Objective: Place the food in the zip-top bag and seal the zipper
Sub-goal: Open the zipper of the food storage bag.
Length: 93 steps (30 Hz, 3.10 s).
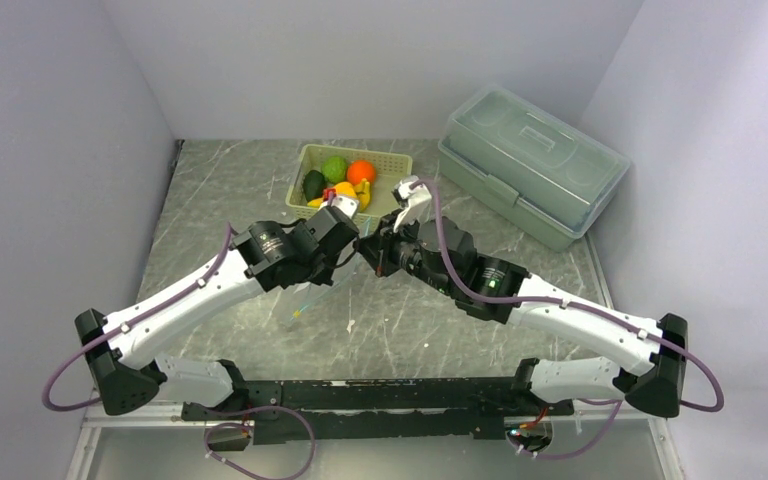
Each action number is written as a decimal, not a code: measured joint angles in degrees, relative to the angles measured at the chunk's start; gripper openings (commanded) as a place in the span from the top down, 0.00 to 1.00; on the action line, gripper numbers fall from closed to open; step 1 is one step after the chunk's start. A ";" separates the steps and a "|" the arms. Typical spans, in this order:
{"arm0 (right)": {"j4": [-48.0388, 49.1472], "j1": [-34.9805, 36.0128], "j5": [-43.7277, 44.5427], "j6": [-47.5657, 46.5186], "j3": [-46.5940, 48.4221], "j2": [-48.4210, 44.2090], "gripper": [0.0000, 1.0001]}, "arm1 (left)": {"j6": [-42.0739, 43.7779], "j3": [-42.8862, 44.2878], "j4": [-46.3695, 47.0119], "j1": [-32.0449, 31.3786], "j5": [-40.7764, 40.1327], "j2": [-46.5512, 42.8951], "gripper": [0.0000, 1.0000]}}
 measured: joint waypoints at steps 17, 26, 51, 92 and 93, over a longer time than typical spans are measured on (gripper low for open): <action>4.37 0.00 1.97 11.74 -1.62 7.87 1.00 | -3.76 -2.62 2.95 -0.94 -0.09 -3.10 1.00; 3.26 0.00 2.71 18.99 -1.62 13.55 1.00 | -8.35 -4.46 2.80 -5.38 -4.76 -3.08 1.00; 1.73 0.04 7.52 32.57 -9.68 11.93 0.00 | -13.35 -4.46 2.64 -10.38 -12.74 -1.25 1.00; 10.38 0.35 3.41 35.23 -14.60 9.53 0.25 | -10.49 -6.21 5.16 -10.78 -13.66 -6.95 1.00; 10.62 0.35 3.08 35.08 -14.60 9.53 0.28 | -10.47 -6.23 5.16 -10.78 -13.66 -6.67 1.00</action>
